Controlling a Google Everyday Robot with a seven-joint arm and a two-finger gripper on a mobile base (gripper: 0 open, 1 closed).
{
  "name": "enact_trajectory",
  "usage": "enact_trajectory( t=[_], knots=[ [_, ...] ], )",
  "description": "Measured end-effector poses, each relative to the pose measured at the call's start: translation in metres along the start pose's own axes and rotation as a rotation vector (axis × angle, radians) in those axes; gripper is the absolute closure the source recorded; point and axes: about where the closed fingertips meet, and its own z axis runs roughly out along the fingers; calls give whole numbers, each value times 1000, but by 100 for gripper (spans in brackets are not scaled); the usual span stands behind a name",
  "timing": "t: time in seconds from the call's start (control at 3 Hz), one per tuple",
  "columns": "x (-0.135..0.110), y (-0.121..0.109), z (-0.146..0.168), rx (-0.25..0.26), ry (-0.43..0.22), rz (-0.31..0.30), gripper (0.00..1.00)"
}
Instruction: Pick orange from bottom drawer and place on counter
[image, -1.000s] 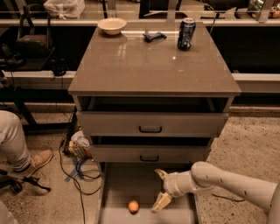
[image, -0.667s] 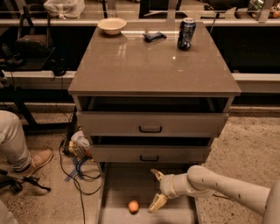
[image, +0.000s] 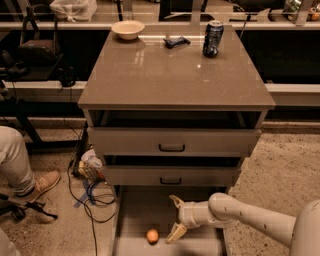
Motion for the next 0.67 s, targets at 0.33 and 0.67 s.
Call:
enact_trajectory(
  t=[0.33,0.67],
  knots=[
    [13,0,16,5,-1,-3,0],
    [23,3,41,9,-27,-55,0]
  ],
)
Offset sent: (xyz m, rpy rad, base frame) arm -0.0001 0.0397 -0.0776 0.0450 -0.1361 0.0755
